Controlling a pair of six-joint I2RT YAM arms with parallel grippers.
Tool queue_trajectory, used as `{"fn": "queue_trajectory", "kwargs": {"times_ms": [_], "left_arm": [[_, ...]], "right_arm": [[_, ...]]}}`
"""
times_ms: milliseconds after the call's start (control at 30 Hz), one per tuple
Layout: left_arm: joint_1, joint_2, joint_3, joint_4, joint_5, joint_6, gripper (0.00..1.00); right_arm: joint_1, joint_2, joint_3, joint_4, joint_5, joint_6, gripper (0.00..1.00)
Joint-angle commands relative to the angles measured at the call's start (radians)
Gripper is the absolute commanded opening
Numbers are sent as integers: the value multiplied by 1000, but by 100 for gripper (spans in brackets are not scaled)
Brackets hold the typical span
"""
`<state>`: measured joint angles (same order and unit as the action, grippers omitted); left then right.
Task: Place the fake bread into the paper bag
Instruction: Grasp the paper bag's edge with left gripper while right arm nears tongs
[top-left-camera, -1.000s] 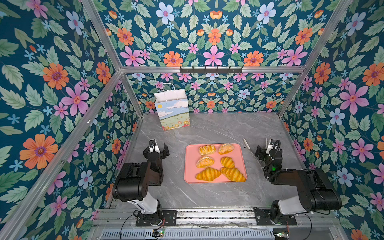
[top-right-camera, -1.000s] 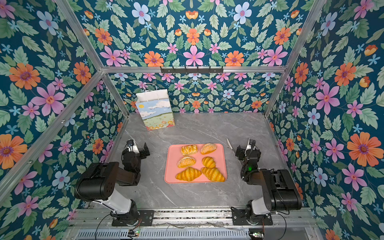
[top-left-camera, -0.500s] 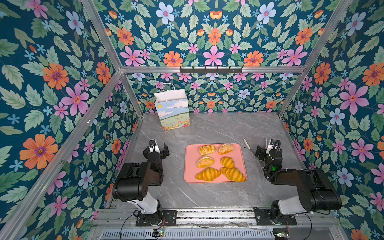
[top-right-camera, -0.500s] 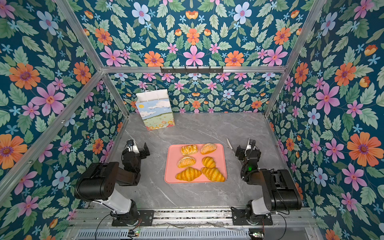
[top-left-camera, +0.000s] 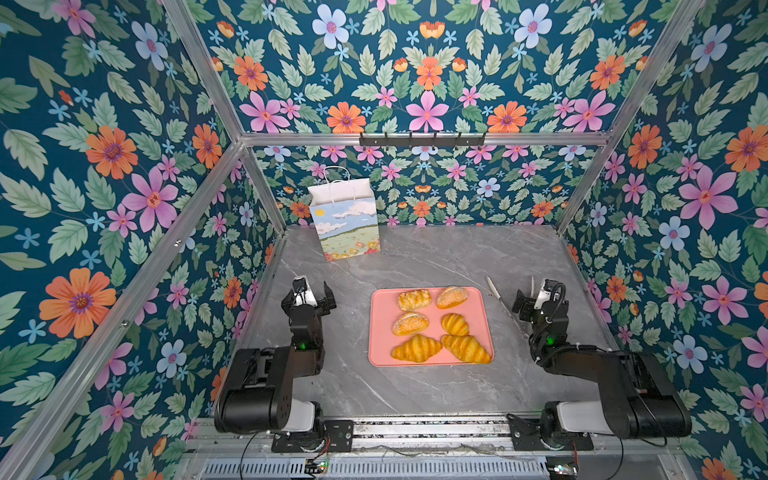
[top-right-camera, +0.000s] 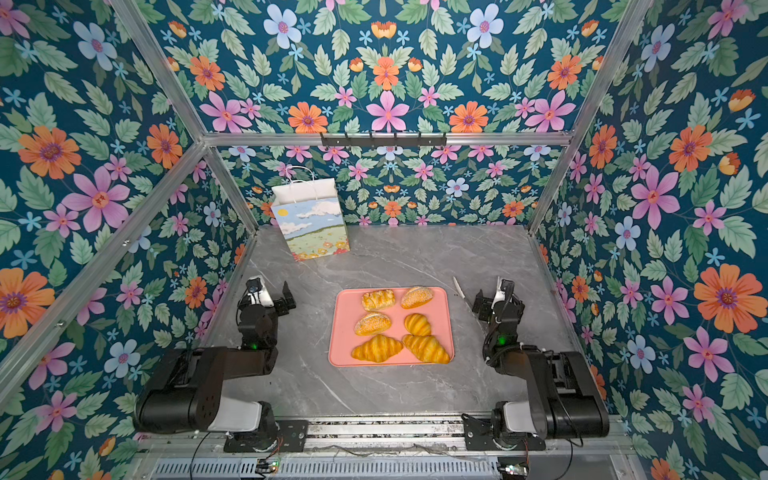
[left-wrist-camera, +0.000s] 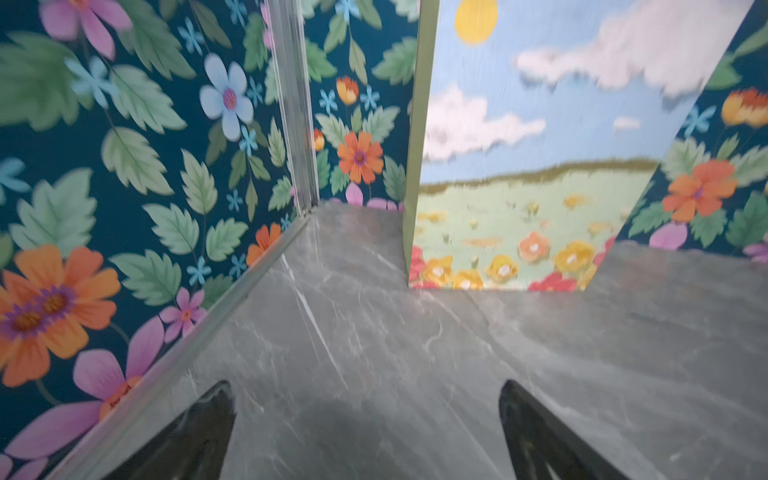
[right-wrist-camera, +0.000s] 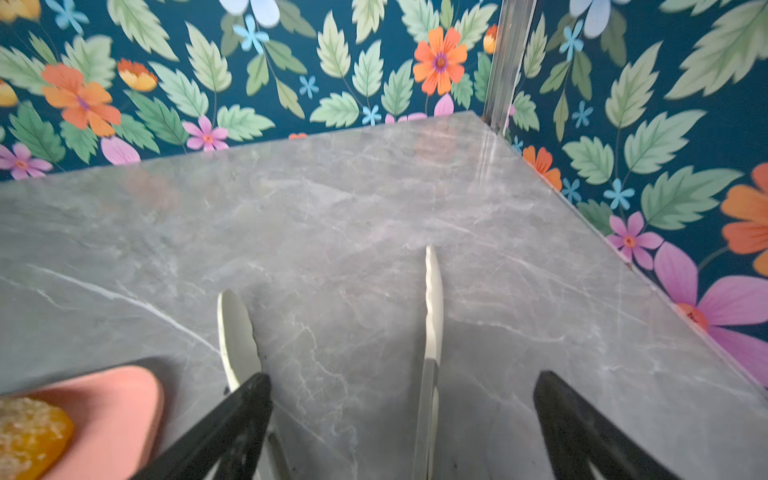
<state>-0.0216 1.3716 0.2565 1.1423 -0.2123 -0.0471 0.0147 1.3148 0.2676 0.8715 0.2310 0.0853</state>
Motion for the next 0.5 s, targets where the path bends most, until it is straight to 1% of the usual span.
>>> {"fn": "queue_trajectory", "kwargs": {"times_ms": [0, 67, 133, 167, 200, 233, 267, 333, 367, 433, 467], "left_arm": [[0, -108, 37, -167, -48, -39, 100], [0, -168, 91, -276, -62, -74, 100], [1, -206, 191, -456, -99, -154, 100], [2, -213, 237, -537, -128, -202, 100], [2, -212, 302, -638, -158, -262, 100], [2, -204, 368, -736, -171, -304, 100], [3, -192, 437, -824, -169, -336, 100], [3, -145, 581, -976, -124, -357, 100], [3, -125, 634, -1017, -94, -362, 100], [5, -78, 747, -1076, -30, -362, 100], [5, -55, 799, -1106, -15, -362, 100]], "right_arm": [[-1, -128, 62, -203, 23, 20, 99], [-1, -185, 118, -309, 11, 46, 99], [0, -224, 190, -405, -26, 88, 99], [-1, -241, 234, -480, -33, 127, 99], [-1, -258, 293, -575, -22, 192, 99], [-1, -266, 349, -682, -24, 249, 99], [0, -270, 388, -740, -52, 276, 99], [0, -266, 439, -771, -175, 292, 99], [1, -264, 457, -792, -214, 318, 99], [0, -260, 491, -833, -287, 412, 99], [0, -255, 502, -844, -330, 438, 99]]}}
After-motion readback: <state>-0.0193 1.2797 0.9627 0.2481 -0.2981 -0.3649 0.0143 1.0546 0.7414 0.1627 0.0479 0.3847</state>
